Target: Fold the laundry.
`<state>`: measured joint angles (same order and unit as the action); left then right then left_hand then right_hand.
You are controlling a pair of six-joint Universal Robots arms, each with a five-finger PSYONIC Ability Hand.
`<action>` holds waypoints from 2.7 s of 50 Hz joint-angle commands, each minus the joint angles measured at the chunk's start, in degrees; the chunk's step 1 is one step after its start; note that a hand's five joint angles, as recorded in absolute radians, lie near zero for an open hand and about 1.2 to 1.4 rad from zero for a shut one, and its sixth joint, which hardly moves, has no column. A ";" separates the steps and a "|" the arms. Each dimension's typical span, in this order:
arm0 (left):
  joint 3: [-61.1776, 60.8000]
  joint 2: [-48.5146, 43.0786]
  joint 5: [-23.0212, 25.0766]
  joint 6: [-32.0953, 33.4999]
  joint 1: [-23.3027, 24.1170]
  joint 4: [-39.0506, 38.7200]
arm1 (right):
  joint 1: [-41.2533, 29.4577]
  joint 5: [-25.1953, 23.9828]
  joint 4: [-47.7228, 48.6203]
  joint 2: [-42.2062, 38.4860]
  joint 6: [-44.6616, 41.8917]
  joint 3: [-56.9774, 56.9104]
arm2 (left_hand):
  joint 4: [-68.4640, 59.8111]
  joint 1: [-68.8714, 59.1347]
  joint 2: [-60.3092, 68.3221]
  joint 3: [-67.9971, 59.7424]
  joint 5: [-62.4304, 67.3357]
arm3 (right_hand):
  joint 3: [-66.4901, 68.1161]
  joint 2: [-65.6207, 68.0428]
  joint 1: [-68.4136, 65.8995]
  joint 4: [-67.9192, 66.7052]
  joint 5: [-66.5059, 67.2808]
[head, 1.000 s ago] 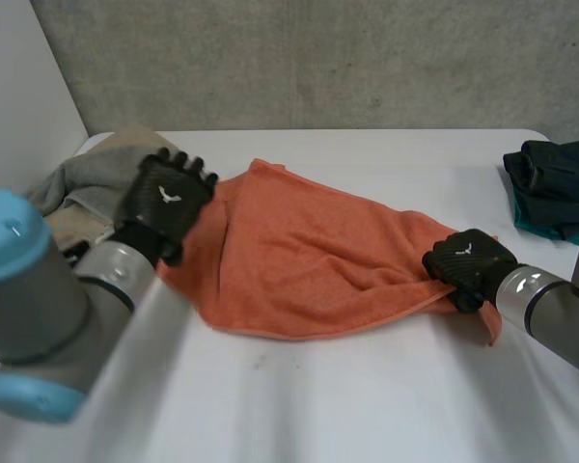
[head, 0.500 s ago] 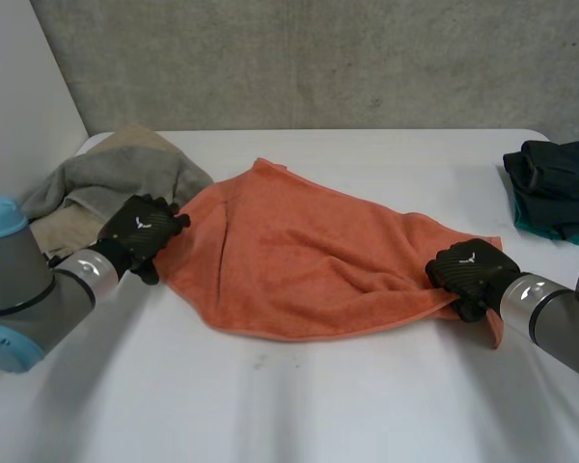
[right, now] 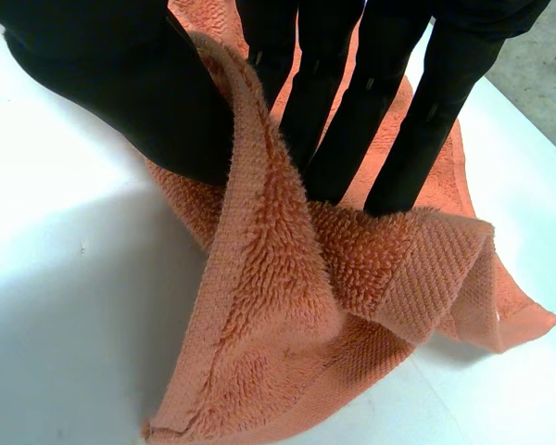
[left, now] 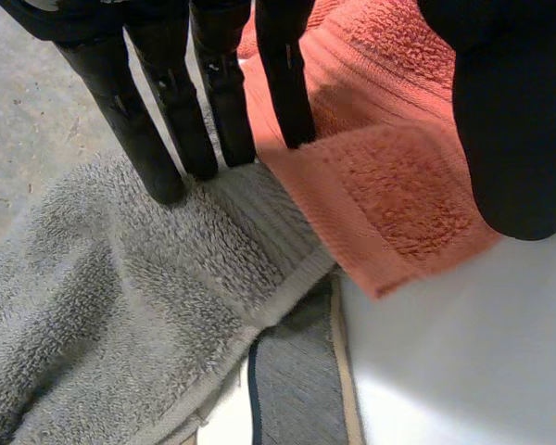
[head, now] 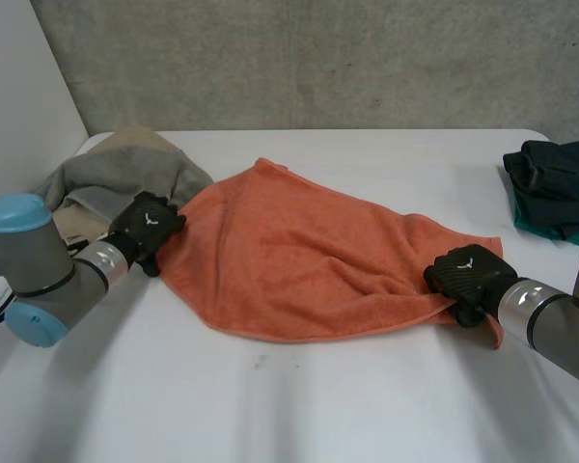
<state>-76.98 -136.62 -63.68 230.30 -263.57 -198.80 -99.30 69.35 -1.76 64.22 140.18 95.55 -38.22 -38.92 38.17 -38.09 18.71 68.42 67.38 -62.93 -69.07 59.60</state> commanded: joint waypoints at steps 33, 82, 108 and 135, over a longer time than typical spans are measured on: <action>-3.36 6.45 -4.88 -11.90 3.06 0.52 | 0.16 -0.18 -0.18 0.12 -0.25 0.34 | -2.27 -1.57 2.32 -2.40 11.79 | 11.58 12.62 -17.07 -10.93 10.40; -12.09 26.60 -28.68 -11.11 15.71 18.02 | 6.22 5.53 -25.50 5.05 -22.58 -14.14 | -41.78 -41.08 41.83 -41.91 51.29 | 11.58 12.62 -17.07 -10.93 10.40; -4.31 28.77 -35.02 -13.21 19.40 -6.60 | 2.09 0.18 4.67 5.40 -0.60 -28.49 | -41.78 -41.08 41.83 -41.91 51.29 | 11.58 12.62 -17.07 -10.93 10.40; -24.62 31.15 -35.11 -21.47 20.64 -3.70 | 6.39 -0.09 -5.63 -4.11 7.20 -11.70 | -41.78 -41.08 41.83 -41.91 51.29 | -27.19 -26.16 21.71 27.85 -28.37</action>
<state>-100.96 -107.77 -98.84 209.39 -242.85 -203.92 -96.23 69.77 -7.82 54.64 136.72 80.40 -68.77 -65.39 68.71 -68.47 55.79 48.59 48.04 -48.61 -48.62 38.05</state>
